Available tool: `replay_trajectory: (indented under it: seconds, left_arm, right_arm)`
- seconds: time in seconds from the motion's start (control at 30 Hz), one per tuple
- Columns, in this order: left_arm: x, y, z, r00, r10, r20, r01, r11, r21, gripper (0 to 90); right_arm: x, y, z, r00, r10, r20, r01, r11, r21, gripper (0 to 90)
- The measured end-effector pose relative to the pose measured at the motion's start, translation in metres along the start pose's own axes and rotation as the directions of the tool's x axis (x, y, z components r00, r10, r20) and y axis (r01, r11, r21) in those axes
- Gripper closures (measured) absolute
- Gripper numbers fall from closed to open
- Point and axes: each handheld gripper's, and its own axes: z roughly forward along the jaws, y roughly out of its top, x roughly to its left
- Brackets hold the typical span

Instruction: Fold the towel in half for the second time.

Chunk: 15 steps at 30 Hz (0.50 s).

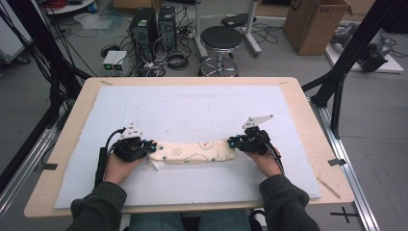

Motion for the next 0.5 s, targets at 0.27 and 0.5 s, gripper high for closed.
replay_trajectory:
  seconds: [0.27, 0.5]
  left_arm:
    - [0.010, 0.009, 0.000, 0.9991, -0.030, -0.029, 0.030, 0.9995, -0.006, 79.8]
    - [0.022, 0.018, 0.005, 0.9966, -0.068, -0.046, 0.067, 0.9976, -0.017, 80.0]
  right_arm:
    - [-0.007, 0.018, 0.005, 1.0000, -0.005, 0.004, 0.005, 1.0000, 0.008, 80.1]
    - [-0.017, 0.029, 0.013, 0.9998, 0.010, 0.017, -0.010, 0.9998, 0.016, 80.2]
